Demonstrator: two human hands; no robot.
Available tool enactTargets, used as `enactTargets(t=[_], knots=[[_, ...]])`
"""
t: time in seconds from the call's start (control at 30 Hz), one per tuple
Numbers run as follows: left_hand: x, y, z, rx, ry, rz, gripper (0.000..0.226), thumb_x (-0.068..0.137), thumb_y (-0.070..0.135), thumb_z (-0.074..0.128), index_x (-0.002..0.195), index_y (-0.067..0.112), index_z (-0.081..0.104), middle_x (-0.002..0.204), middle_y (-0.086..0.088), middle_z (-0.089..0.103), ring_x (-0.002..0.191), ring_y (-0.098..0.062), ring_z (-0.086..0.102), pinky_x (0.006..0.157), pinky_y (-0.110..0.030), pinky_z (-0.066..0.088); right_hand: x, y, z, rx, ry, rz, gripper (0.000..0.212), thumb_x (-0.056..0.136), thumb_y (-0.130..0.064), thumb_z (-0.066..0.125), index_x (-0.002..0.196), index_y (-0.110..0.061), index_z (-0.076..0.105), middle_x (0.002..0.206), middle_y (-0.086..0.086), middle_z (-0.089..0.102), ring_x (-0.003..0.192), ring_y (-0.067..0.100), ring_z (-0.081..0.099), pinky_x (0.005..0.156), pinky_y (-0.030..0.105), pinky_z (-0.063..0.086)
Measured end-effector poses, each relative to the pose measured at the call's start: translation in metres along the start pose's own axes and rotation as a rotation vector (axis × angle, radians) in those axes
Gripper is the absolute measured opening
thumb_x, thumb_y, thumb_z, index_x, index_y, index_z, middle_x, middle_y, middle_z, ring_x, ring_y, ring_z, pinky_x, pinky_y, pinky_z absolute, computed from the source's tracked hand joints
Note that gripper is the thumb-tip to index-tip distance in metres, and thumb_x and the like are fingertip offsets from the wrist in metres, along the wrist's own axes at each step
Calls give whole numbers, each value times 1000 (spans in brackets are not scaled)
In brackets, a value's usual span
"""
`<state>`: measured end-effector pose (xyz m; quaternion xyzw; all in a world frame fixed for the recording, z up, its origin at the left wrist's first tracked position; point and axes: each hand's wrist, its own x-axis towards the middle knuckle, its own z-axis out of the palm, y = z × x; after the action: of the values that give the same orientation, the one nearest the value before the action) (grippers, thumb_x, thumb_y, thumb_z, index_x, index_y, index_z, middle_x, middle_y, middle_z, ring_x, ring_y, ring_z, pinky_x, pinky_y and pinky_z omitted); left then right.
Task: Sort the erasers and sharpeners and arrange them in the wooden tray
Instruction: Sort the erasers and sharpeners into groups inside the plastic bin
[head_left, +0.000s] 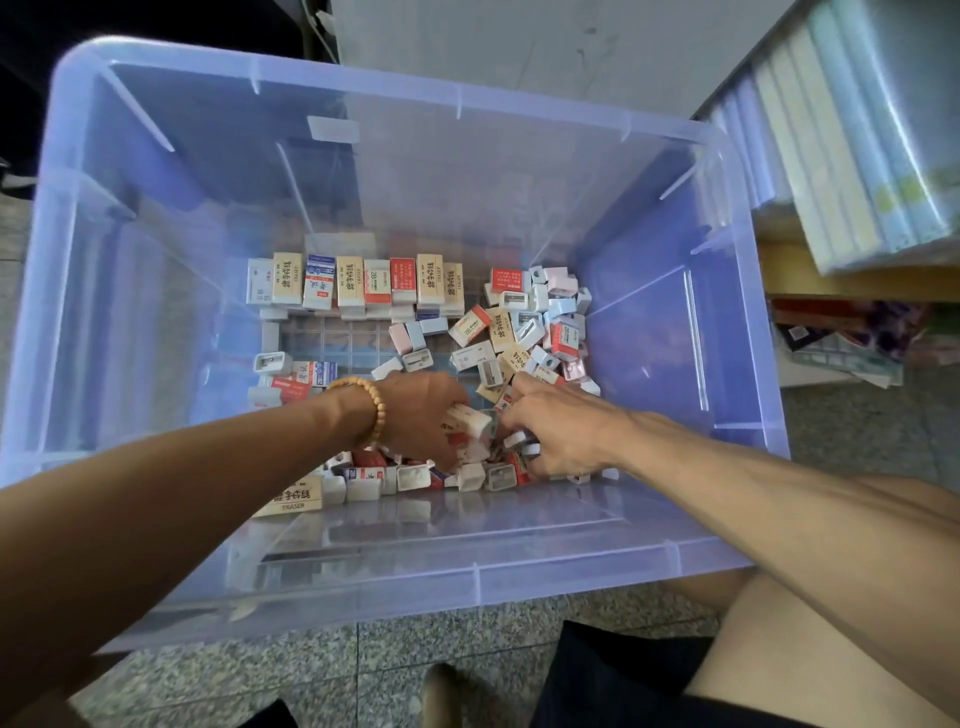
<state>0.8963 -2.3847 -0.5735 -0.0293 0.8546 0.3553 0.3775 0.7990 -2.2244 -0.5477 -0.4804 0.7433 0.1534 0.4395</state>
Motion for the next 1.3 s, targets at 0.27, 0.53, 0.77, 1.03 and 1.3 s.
enactTargets(t=[0.27, 0.53, 0.77, 1.03, 1.3], knots=[[-44, 5, -17, -345, 126, -43, 22, 77, 16, 80, 87, 15, 61, 79, -3, 68, 56, -12, 61, 49, -20, 49, 2, -1, 1, -88, 47, 35, 20, 80, 1, 69, 96, -10, 64, 162, 6, 17, 73, 12, 58, 50, 26, 44], [-80, 9, -23, -577, 184, -132, 20, 79, 16, 79, 87, 4, 66, 66, -1, 64, 41, 0, 51, 39, -13, 37, 0, 3, -7, 103, 32, -40, 37, 76, -17, 80, 83, -37, 49, 104, 0, 63, 95, 23, 60, 82, 42, 54], [-95, 9, -24, -750, 279, -183, 17, 78, 7, 79, 76, 7, 62, 80, -15, 73, 51, -7, 62, 45, -14, 45, -4, -5, -7, 63, -56, -15, 26, 86, -13, 71, 111, -17, 66, 107, 0, 66, 81, 14, 60, 67, 25, 48], [-102, 8, -29, -909, 307, -146, 19, 77, -3, 75, 81, 6, 59, 92, -26, 70, 79, -36, 72, 64, -34, 61, -6, 1, -30, 779, 222, 65, 20, 79, -21, 83, 91, -15, 69, 75, 3, 71, 55, 14, 67, 47, 22, 46], [-98, 0, -27, -1153, 485, -306, 18, 81, -3, 71, 93, 5, 60, 85, -12, 67, 73, -21, 69, 62, -28, 57, 5, -21, -52, 1660, 422, 5, 8, 91, -7, 67, 98, -9, 61, 94, 20, 61, 61, 16, 55, 43, 21, 41]])
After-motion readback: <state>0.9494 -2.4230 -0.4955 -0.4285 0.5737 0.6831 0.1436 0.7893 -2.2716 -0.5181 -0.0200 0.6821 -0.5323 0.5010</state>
